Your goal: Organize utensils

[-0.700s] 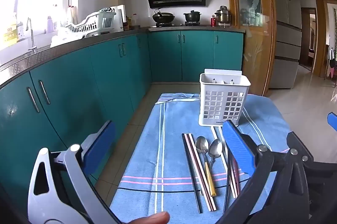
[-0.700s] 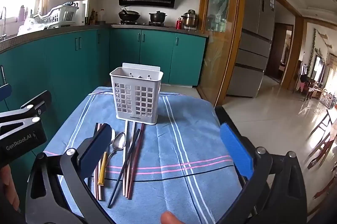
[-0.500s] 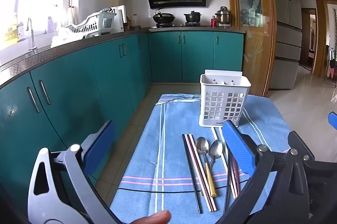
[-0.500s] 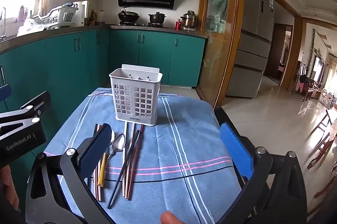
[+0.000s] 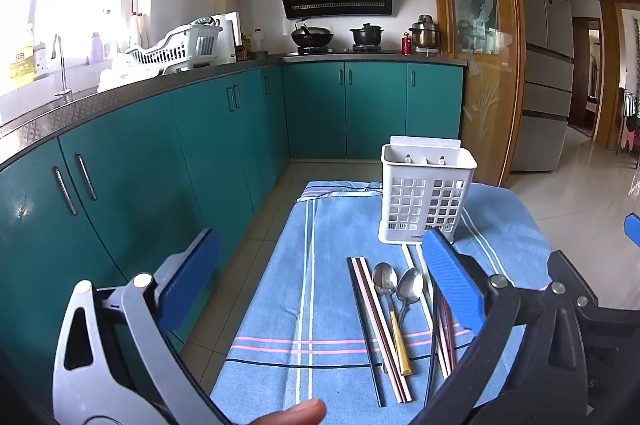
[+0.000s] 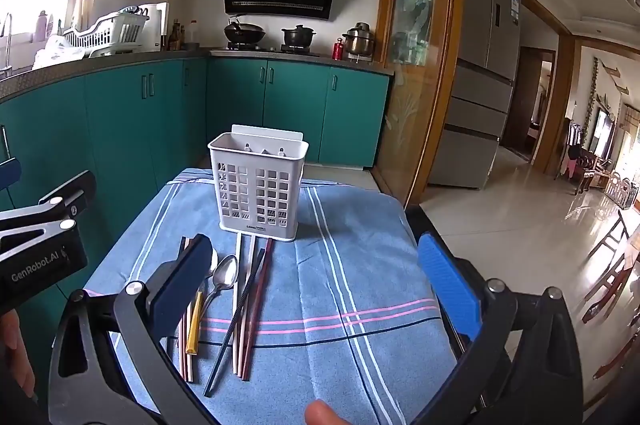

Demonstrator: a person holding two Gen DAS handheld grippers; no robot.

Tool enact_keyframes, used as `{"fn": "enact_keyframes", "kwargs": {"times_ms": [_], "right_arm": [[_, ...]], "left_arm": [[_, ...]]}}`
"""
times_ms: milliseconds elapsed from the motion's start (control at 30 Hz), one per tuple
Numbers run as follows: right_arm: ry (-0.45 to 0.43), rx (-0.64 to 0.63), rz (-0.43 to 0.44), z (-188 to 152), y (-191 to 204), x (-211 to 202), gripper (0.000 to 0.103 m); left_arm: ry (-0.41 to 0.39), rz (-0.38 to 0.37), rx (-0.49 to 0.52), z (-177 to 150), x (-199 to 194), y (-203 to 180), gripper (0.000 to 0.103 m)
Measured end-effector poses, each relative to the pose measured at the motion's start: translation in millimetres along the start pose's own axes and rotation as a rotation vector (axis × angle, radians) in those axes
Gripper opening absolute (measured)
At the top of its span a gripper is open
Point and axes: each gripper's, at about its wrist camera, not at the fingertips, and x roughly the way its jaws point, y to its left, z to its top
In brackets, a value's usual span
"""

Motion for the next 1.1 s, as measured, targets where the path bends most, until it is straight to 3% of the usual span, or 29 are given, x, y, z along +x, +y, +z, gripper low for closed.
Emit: {"fn": "enact_keyframes", "kwargs": {"times_ms": [1100], "right_arm": [[-0.004, 0.004, -0.002, -1.6, -0.5, 0.1, 0.1]], "left_arm": [[-0.004, 0.001, -0.001, 1.5, -2.1, 2.4, 0.1]]}}
